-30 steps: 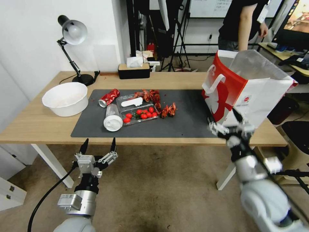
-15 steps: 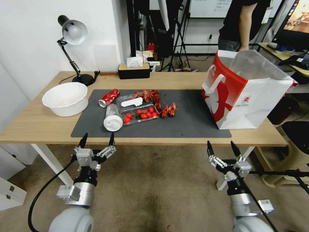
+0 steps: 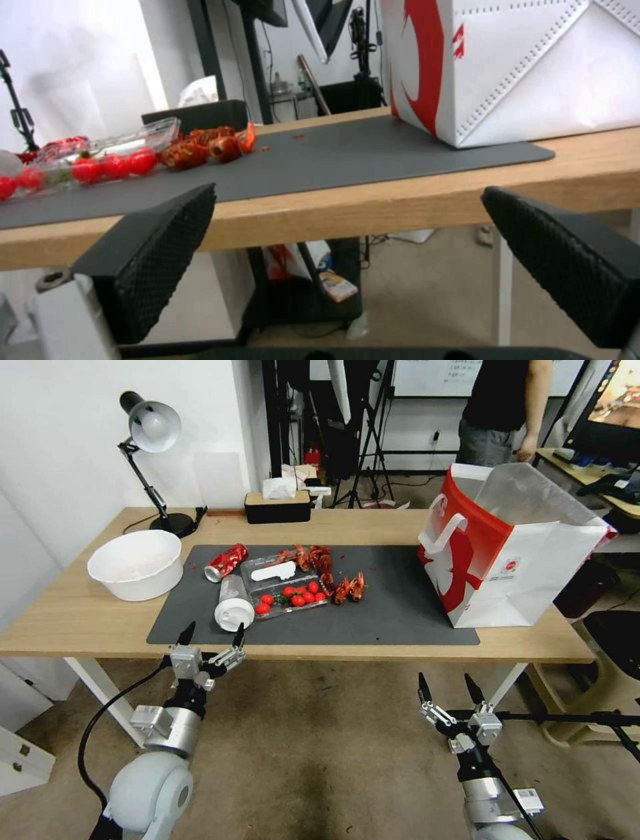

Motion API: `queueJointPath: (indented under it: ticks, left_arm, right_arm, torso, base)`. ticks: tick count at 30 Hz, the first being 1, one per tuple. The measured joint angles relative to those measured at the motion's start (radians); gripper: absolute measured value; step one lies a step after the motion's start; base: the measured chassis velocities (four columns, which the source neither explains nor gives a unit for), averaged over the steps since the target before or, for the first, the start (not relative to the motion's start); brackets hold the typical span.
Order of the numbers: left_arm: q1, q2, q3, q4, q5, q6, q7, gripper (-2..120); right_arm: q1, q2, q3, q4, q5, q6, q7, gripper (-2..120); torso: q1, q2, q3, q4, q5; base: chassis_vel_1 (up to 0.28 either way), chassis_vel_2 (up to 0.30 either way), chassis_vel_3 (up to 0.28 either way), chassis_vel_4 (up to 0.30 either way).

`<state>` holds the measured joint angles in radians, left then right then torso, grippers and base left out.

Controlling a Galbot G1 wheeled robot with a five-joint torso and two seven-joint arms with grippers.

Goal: Pick up the trash from the table and place it into the takeout bag.

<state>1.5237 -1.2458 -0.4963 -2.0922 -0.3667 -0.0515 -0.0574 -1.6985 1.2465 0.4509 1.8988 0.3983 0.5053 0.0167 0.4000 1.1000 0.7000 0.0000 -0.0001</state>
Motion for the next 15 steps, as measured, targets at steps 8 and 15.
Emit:
queueJointPath:
  ticks: [8,15]
  left_arm:
    - [-0.110,0.023,0.078,0.018,-0.013,0.092,-0.054,100]
    - [-0.229,0.045,0.151,0.067,-0.011,0.145,-0.166,100]
  right_arm:
    - [-0.007,0.015,0.000,-0.001,-0.028,-0.004,0.006,100]
    - [-0.021,0.025,0.018,0.000,-0.059,-0.002,0.009,100]
  torso:
    - [0.000,0.000,0.000,-0.0001,0.0001]
    - [0.000,0.000,0.000,-0.0001,0.0001]
  base:
    - [0.000,0.000,0.000,0.000]
    - [0.000,0.000,0.000,0.000]
